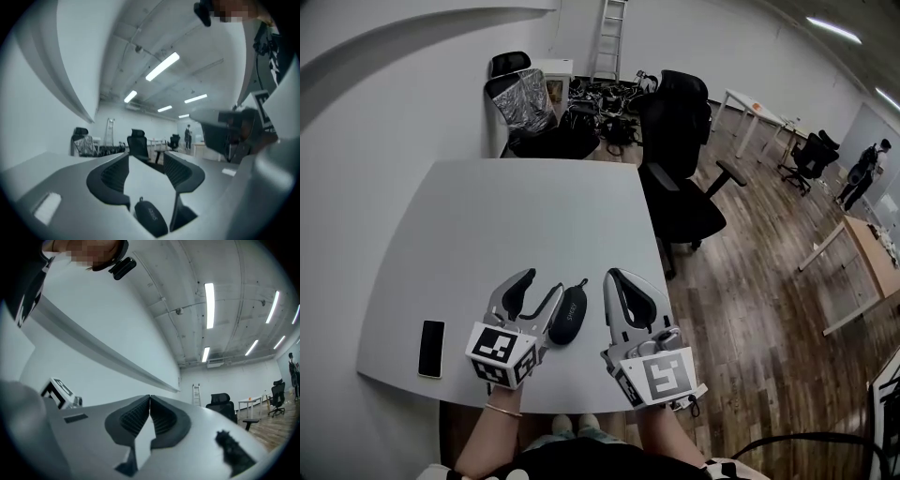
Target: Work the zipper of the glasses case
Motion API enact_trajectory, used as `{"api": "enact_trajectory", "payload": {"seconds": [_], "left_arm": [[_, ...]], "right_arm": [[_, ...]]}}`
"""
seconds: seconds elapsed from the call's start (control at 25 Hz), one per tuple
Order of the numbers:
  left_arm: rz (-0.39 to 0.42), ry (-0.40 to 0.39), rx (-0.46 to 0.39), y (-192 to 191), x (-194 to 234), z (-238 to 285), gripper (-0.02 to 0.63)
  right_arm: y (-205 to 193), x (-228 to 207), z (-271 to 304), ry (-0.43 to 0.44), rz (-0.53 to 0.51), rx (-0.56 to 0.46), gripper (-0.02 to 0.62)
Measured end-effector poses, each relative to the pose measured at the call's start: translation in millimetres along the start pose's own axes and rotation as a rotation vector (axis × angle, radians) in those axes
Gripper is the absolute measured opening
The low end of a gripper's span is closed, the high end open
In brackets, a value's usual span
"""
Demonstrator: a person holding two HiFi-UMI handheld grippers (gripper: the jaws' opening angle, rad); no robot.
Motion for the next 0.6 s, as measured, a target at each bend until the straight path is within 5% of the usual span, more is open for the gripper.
{"api": "enact_trajectory", "payload": {"seconds": [0.16, 0.36, 0.6], "left_arm": [[-0.108, -0.040, 0.334, -78, 23, 44, 0.313], [-0.156, -0.038, 0.537, -141, 35, 73, 0.356], [-0.163, -0.034, 0.648, -171, 39, 87, 0.356]], "right_arm": [[7, -1, 17, 0.023, -0.008, -0.004, 0.008], [-2, 4, 35, 0.060, -0.037, -0.020, 0.008], [-9, 3, 49, 0.071, -0.044, 0.008, 0.008]]}}
Point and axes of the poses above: the fingertips, and each gripper's own axes: z forward along the fingers, x to its left, y out of its top, the point moved 2 cm from there along -z, backward along the fingers, and after that the axes turned 10 degrees about -z, right-handed, at the moved point
